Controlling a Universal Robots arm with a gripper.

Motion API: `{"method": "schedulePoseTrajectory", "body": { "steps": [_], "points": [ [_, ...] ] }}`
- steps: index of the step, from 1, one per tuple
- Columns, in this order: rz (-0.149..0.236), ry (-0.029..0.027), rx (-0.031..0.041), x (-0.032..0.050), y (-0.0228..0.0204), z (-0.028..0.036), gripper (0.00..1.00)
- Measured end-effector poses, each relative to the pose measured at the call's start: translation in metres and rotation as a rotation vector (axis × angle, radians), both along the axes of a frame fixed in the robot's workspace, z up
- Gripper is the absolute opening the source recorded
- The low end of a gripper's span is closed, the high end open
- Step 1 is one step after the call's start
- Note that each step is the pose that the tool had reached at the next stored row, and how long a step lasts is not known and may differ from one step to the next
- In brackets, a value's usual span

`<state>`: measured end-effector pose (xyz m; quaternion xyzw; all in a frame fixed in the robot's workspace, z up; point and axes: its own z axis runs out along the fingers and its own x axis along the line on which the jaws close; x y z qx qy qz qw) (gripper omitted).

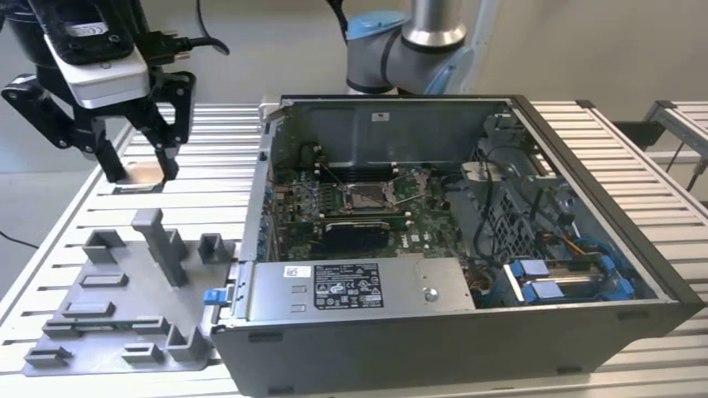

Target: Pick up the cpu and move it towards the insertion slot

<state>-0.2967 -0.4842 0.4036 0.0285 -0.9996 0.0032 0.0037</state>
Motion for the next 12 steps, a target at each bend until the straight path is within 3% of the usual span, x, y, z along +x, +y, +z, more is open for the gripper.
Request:
{"method": "schedulePoseTrajectory", "body": {
  "steps": [12],
  "points": [
    [0.0,0.0,-0.0001,0.0351,0.0,0.0002,0.0]
  ]
}}
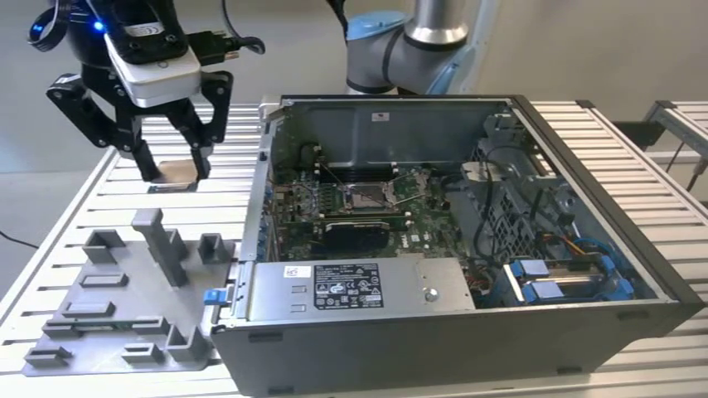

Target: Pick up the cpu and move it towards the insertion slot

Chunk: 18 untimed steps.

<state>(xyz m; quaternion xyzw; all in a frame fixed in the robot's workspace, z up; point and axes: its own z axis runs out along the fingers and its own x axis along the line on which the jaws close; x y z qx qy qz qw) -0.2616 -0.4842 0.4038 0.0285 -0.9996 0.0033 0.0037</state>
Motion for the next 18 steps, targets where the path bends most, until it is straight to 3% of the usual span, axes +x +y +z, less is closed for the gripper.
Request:
{"method": "schedulePoseTrajectory", "body": {
  "steps": [18],
  "points": [
    [0.0,0.0,0.0001,0.0496,0.0,0.0003,0.0]
  ]
}}
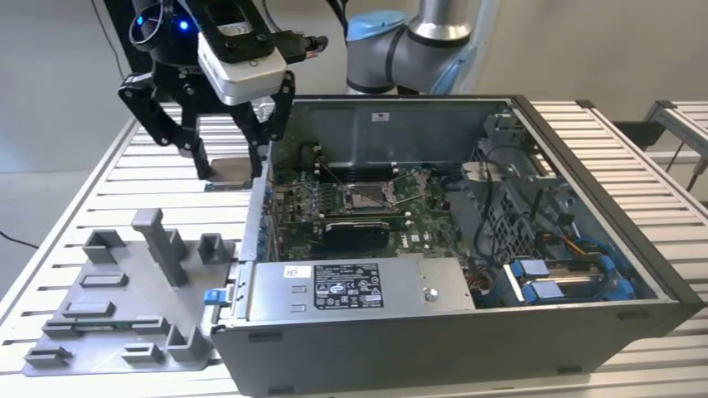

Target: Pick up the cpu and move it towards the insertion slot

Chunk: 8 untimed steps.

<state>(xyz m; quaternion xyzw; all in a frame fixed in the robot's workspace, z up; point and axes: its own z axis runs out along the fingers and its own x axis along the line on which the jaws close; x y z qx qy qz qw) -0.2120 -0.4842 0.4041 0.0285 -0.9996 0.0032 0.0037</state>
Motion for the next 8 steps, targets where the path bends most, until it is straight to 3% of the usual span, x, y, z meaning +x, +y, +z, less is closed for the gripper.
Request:
{"method": "schedulePoseTrajectory", "body": {
  "steps": [8],
  "points": [
    [0.0,0.0,0.0,0.021,0.0,0.0001,0.0]
  ]
}}
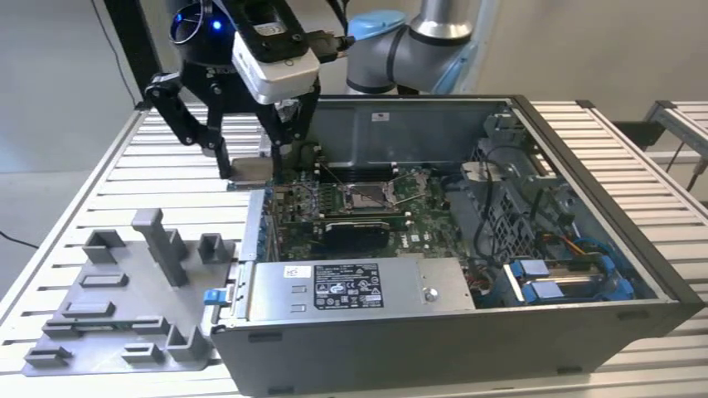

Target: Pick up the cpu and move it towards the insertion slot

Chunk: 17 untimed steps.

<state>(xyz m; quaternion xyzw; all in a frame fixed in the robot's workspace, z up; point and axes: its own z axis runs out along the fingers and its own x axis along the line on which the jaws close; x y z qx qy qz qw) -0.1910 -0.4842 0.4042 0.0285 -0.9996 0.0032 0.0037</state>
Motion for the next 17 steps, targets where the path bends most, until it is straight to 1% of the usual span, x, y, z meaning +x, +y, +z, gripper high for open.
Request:
{"method": "schedulePoseTrajectory", "body": {
  "steps": [17],
  "points": [
    [0.0,0.0,0.0,0.0441,0.0,0.0003,0.0]
  ]
}}
